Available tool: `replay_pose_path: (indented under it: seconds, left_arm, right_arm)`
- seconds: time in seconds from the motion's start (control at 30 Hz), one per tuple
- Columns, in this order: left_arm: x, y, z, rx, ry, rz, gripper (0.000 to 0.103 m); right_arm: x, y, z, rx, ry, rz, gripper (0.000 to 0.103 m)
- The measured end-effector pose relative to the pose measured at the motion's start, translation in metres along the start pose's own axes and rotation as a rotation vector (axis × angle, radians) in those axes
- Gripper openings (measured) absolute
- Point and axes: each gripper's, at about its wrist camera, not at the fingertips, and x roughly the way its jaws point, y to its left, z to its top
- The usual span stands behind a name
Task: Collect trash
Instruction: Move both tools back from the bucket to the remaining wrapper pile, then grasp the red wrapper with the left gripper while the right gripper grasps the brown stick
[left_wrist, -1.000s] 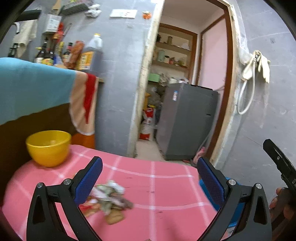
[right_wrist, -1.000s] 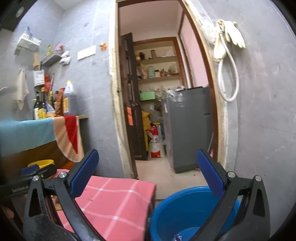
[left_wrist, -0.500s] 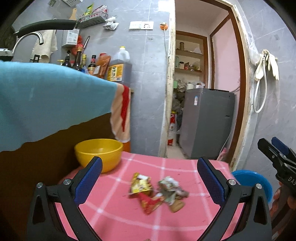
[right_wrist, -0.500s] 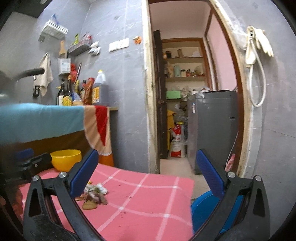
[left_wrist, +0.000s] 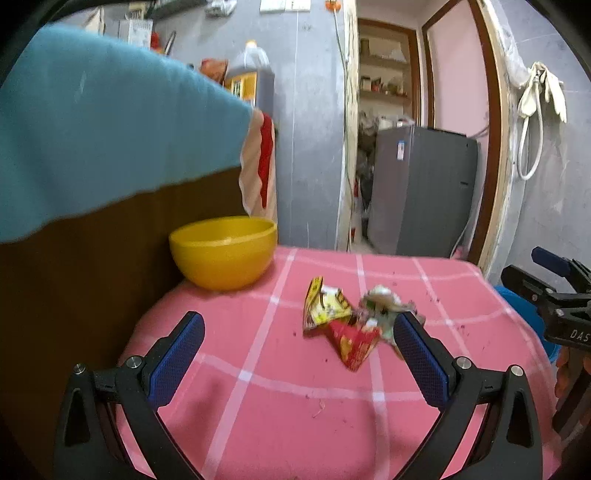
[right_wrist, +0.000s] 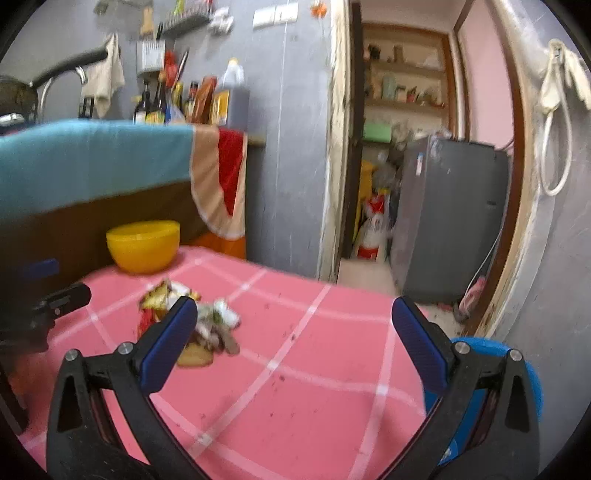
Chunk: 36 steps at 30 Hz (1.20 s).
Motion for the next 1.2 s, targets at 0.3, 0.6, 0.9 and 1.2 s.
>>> replay_pose_path:
  seconds: [0.3, 0.6, 0.9, 1.2]
  left_arm:
    - [0.021, -0.003, -0.001, -0.012, 0.135, -0.082, 0.092]
    - [0.050, -0.008, -0.003, -0.058, 0.283, -0.189, 0.055]
    - [0.069, -0.018, 0.000, -0.033, 0.347, -0.205, 0.040]
    - [0.078, -0.017, 0.002, -0.050, 0.365, -0.215, 0.029]
  right_arm:
    - [0.041, 0.009, -0.010, -0.030, 0.199, 0.054, 0.103]
    - [0.070, 0.019, -0.012, -0.041, 0.322, 0.155, 0.080]
    - [0.094, 0.037, -0.015, -0.138, 0.444, 0.174, 0.059]
    - [0.114, 0.037, -0.013, -0.151, 0.528, 0.263, 0.051]
